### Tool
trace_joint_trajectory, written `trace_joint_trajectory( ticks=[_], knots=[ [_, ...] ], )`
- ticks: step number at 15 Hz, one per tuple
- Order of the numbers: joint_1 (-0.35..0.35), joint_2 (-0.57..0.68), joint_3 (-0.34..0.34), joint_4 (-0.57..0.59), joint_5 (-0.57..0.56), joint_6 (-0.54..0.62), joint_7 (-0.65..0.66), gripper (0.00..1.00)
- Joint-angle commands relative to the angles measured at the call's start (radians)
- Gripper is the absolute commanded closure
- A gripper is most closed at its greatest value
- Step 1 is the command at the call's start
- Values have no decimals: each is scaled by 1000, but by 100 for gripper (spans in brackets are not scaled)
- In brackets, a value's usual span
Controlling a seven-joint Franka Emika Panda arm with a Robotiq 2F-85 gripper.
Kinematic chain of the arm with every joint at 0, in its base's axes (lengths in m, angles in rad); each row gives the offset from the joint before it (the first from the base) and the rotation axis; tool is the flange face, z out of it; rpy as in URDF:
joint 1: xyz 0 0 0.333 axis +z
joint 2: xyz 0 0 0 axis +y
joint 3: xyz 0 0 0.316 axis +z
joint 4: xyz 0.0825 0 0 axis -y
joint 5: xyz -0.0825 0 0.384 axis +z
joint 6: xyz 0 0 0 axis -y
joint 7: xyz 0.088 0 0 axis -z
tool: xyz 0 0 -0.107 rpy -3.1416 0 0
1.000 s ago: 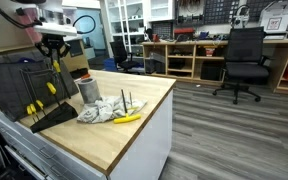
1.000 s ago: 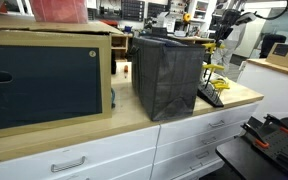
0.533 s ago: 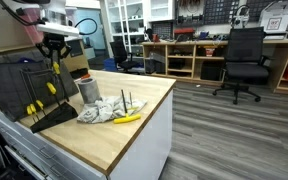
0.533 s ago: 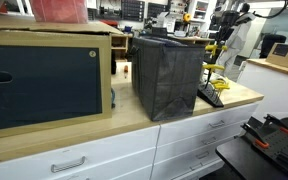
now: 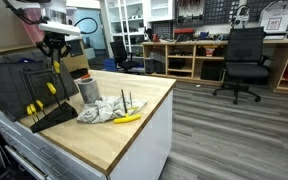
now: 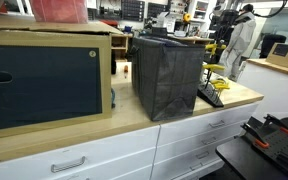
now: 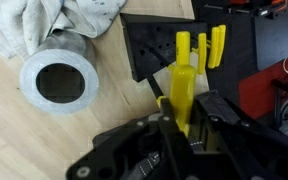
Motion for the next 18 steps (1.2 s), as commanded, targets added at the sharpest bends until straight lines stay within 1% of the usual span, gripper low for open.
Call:
trace_joint_trajectory(
  ticks=[1, 10, 18],
  knots=[
    [-15, 9, 11, 46, -10, -55, -46, 94],
    [-15, 12, 11, 53, -56, -75, -69, 94],
    [-19, 12, 13, 54, -32, -72, -148, 94]
  ],
)
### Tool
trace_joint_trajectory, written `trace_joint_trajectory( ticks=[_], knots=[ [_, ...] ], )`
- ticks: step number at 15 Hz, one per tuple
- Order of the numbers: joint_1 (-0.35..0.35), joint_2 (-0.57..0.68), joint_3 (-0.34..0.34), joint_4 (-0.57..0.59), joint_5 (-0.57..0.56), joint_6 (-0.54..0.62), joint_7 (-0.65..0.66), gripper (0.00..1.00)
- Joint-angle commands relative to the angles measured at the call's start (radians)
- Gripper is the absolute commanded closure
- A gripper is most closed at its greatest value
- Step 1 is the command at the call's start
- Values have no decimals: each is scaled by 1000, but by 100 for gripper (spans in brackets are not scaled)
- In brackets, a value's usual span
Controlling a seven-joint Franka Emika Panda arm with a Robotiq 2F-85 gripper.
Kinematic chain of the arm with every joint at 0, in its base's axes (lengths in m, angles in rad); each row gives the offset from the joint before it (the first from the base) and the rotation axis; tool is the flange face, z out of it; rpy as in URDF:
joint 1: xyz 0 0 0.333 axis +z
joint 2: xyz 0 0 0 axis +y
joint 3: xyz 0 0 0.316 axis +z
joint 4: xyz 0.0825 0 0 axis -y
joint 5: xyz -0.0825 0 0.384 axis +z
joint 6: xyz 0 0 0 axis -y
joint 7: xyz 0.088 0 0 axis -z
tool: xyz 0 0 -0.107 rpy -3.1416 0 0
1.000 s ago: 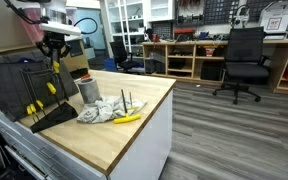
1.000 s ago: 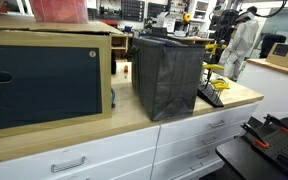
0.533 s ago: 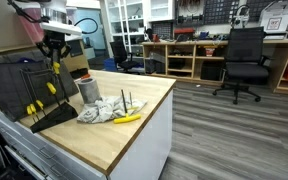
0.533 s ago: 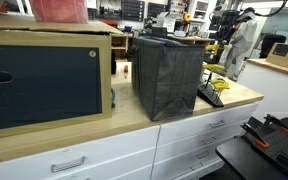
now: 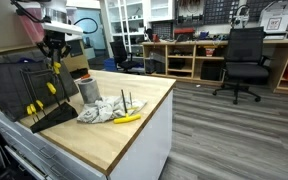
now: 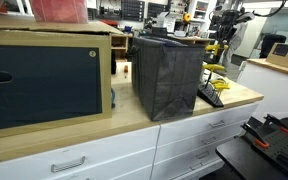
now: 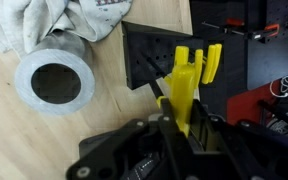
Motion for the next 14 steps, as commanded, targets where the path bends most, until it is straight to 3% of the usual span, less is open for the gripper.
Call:
trace_joint_trajectory(
  ticks=[1, 7, 8, 14],
  knots=[
    [-13, 8, 12, 43, 1, -43, -47, 94],
    [-11, 8, 6, 39, -38, -5, -21, 94],
    [-11, 1, 10, 4, -16, 0, -26, 77],
    [-15, 2, 9, 9, -28, 0, -26, 77]
  ],
)
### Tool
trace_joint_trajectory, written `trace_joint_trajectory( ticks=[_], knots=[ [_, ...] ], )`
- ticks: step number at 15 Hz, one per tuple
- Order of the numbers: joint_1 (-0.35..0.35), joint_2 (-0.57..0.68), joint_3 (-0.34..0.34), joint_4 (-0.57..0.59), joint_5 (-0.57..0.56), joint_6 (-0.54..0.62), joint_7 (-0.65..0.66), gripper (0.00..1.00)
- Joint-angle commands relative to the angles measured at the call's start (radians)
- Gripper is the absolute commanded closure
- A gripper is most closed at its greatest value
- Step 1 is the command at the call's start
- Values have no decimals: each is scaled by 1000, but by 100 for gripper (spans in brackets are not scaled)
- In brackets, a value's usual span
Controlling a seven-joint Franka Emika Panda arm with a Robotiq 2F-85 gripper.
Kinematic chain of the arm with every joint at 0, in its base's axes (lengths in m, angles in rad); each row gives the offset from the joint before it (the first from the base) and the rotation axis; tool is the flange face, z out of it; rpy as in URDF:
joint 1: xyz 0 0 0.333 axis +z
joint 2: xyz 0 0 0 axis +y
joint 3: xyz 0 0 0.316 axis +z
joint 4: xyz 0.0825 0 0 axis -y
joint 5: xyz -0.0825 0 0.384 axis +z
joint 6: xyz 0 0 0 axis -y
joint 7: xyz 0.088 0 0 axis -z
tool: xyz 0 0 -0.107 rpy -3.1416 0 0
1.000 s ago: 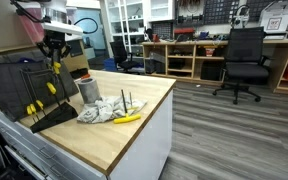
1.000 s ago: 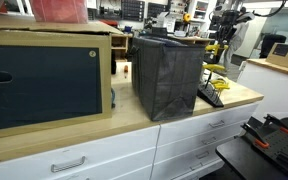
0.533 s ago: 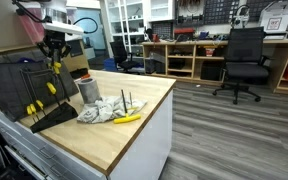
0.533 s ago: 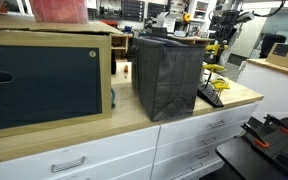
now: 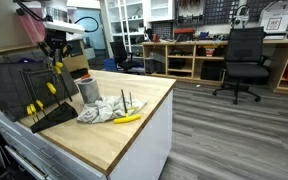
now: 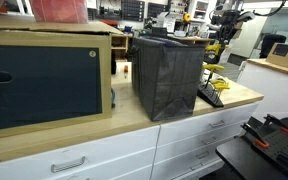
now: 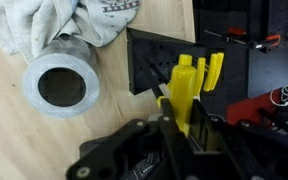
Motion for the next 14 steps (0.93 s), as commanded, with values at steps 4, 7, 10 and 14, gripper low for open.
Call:
trace_joint_trajectory(
  ticks=[4, 7, 10, 14],
  knots=[
    [-3, 4, 16, -2, 9, 3, 3, 94],
    [12, 3, 42, -20, 47, 16, 7, 94],
    [22, -8, 73, -22, 90, 19, 5, 94],
    [26, -26, 78, -40, 89, 21, 8, 94]
  ],
)
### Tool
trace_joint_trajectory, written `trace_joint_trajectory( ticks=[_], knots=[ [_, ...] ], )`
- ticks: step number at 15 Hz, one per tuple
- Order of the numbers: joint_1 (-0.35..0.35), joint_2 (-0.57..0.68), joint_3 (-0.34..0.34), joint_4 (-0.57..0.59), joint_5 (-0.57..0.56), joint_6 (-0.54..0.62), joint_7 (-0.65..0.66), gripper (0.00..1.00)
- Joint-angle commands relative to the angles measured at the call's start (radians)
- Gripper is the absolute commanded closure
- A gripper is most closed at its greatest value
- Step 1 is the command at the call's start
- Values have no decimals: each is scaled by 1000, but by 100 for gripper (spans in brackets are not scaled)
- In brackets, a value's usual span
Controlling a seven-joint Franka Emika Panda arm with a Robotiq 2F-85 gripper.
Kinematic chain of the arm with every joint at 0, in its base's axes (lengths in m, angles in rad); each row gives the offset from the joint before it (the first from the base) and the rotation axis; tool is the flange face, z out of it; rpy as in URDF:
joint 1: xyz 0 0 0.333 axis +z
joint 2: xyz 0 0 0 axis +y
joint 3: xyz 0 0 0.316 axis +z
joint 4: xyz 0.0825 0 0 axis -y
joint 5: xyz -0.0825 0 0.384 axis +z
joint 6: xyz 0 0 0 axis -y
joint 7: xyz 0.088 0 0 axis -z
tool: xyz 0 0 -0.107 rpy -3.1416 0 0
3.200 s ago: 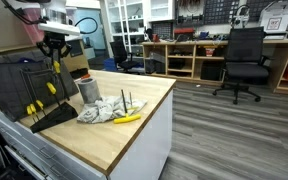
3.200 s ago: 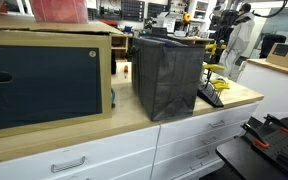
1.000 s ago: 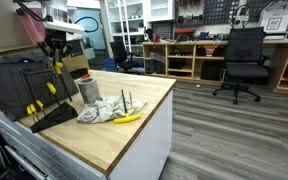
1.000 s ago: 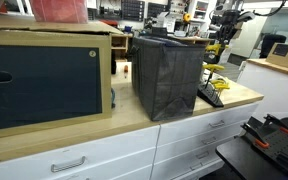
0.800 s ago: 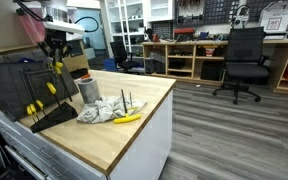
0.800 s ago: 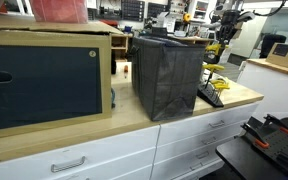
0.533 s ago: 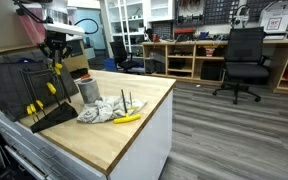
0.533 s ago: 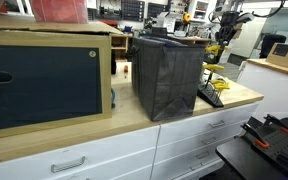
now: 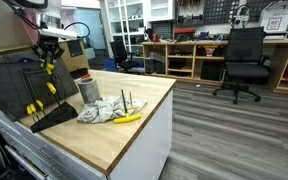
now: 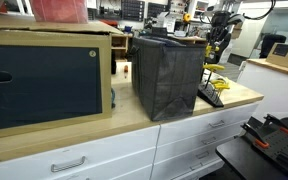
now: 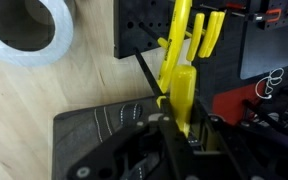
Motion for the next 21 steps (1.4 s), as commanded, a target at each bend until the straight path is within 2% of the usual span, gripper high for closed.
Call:
trace_joint_trajectory(
  ticks=[1, 8, 21],
  knots=[
    [-5, -47, -2, -30, 10, 6, 6, 94],
    [-16, -70, -17, -77, 11, 6, 1, 94],
    [-26, -75, -36, -91, 31, 42, 6, 94]
  ],
)
